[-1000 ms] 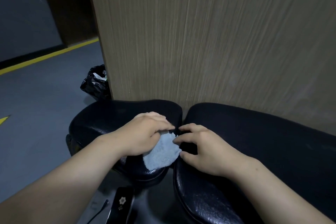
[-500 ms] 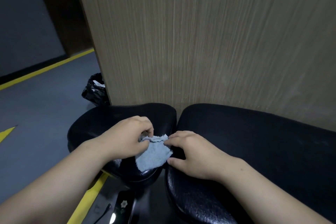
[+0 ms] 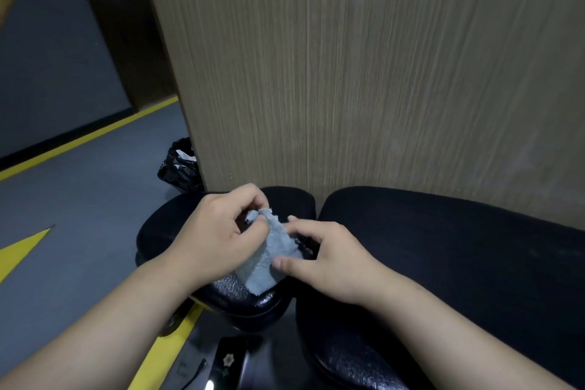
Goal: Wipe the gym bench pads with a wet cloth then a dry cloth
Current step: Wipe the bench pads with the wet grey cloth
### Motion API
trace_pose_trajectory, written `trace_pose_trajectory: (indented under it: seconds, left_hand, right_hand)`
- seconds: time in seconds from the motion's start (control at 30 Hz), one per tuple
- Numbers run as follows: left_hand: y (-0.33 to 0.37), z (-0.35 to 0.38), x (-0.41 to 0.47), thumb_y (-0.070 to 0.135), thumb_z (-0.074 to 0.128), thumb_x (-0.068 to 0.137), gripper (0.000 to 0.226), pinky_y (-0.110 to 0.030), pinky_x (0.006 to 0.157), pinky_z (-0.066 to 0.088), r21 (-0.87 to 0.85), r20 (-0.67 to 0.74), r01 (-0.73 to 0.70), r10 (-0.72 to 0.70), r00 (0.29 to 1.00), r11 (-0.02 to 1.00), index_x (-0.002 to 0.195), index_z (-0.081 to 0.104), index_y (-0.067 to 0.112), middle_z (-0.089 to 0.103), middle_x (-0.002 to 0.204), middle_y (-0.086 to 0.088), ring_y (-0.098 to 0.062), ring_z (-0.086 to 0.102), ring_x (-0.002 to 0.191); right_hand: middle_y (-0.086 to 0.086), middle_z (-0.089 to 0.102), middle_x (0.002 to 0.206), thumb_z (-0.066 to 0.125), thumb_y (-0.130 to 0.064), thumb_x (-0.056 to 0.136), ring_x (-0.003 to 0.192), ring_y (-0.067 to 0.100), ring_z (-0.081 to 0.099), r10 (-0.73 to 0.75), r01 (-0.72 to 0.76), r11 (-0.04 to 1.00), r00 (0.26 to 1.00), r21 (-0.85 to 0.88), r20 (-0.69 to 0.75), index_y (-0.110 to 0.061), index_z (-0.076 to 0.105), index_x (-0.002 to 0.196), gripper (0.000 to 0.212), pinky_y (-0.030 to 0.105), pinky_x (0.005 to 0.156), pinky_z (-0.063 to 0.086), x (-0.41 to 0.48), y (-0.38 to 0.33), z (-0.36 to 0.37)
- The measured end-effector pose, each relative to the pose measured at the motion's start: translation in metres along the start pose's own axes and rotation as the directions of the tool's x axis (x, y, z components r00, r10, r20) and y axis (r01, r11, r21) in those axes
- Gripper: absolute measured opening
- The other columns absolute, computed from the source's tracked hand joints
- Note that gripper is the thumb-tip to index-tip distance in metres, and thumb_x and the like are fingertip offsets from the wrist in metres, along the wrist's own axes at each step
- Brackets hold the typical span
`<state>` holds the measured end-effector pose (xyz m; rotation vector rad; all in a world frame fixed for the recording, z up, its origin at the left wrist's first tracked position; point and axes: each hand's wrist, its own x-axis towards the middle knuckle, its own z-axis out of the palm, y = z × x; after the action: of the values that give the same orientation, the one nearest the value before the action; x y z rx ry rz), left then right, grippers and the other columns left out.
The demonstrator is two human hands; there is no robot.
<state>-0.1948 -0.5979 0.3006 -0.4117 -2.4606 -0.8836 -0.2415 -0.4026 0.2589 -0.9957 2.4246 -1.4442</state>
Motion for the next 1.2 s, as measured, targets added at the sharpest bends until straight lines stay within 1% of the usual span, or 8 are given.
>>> trace_pose_trajectory:
  seconds: [0.13,0.27,0.43,0.6,0.77,0.87,0.97,1.2]
  left_hand:
    - [0.006,-0.005,0.000,0.020,0.057,0.083,0.006,-0.039,0.047,0.039,-0.048,-0.088,0.051,-0.055,0.995,0.998,0.082,0.056,0.026,0.058,0.062,-0.004,-0.029,0.050,0.048]
    - [-0.010,-0.012,-0.001,0.013,0.060,0.090,0.020,-0.032,0.050,0.038,-0.041,-0.114,0.143,-0.147,0.982,0.989,0.081,0.056,0.030,0.057,0.061,-0.004,-0.023,0.048,0.051]
    - [-0.029,-0.013,-0.004,0.013,0.057,0.094,0.018,-0.017,0.050,0.035,-0.063,-0.142,0.262,-0.268,0.953,0.963,0.085,0.055,0.027,0.052,0.057,-0.001,-0.007,0.043,0.050]
    - [-0.053,-0.012,-0.007,0.021,0.046,0.102,0.011,-0.016,0.049,0.038,-0.025,-0.113,0.389,-0.389,0.914,0.921,0.092,0.051,0.026,0.054,0.064,-0.009,-0.006,0.044,0.047]
    - [-0.083,-0.011,0.000,0.027,0.045,0.102,0.007,-0.019,0.049,0.033,0.069,-0.196,0.480,-0.460,0.866,0.875,0.099,0.051,0.026,0.058,0.073,0.002,-0.005,0.048,0.056]
    - [-0.105,-0.006,0.008,0.025,0.050,0.101,0.015,-0.022,0.063,0.034,0.167,-0.192,0.470,-0.439,0.878,0.867,0.113,0.058,0.019,0.059,0.097,0.008,-0.007,0.052,0.078]
    - [-0.124,-0.001,0.011,0.024,0.056,0.099,0.024,-0.016,0.065,0.033,0.197,-0.151,0.461,-0.438,0.886,0.865,0.121,0.059,0.017,0.055,0.098,0.008,-0.002,0.050,0.080]
    - [-0.141,0.005,0.015,0.011,0.060,0.094,0.021,-0.024,0.075,0.039,0.200,-0.209,0.450,-0.410,0.888,0.871,0.115,0.062,0.014,0.057,0.101,0.002,-0.014,0.056,0.089]
  right_hand:
    - [0.006,0.073,0.086,0.080,-0.024,0.079,0.077,0.019,0.069,0.037,-0.042,0.995,0.997,0.088,0.062,-0.014,0.068,0.089,0.018,0.044,0.080,0.057,0.000,-0.017,0.001]
    - [-0.008,0.061,0.063,0.081,-0.024,0.079,0.056,0.003,0.053,0.073,-0.078,0.996,0.992,0.051,0.105,-0.009,0.064,0.081,0.022,0.022,0.054,0.045,0.002,-0.026,-0.012]
    - [0.003,0.068,0.073,0.077,-0.034,0.083,0.065,0.008,0.061,0.187,-0.198,0.975,0.977,0.103,0.103,-0.015,0.070,0.087,0.021,0.024,0.062,0.048,0.008,-0.023,-0.026]
    - [0.001,0.070,0.074,0.074,-0.027,0.087,0.063,0.005,0.060,0.259,-0.259,0.964,0.966,0.055,0.019,-0.017,0.073,0.083,0.011,0.021,0.062,0.051,0.021,-0.015,-0.024]
    - [0.000,0.073,0.076,0.068,-0.020,0.091,0.067,0.015,0.069,0.316,-0.304,0.947,0.941,0.106,-0.118,-0.022,0.069,0.086,0.006,0.036,0.071,0.061,0.037,-0.004,-0.012]
    - [-0.004,0.067,0.075,0.069,-0.023,0.090,0.063,0.011,0.062,0.327,-0.320,0.945,0.910,0.069,-0.255,-0.030,0.063,0.096,0.011,0.025,0.060,0.053,0.051,0.003,-0.002]
    - [0.002,0.062,0.088,0.070,-0.021,0.088,0.064,0.010,0.056,0.336,-0.330,0.940,0.866,0.083,-0.370,-0.030,0.059,0.103,0.021,0.009,0.049,0.041,0.061,0.011,0.008]
    - [-0.010,0.060,0.102,0.071,-0.019,0.086,0.085,0.002,0.059,0.279,-0.328,0.944,0.862,-0.045,-0.424,-0.028,0.058,0.109,0.028,0.002,0.064,0.042,0.073,0.025,0.022]
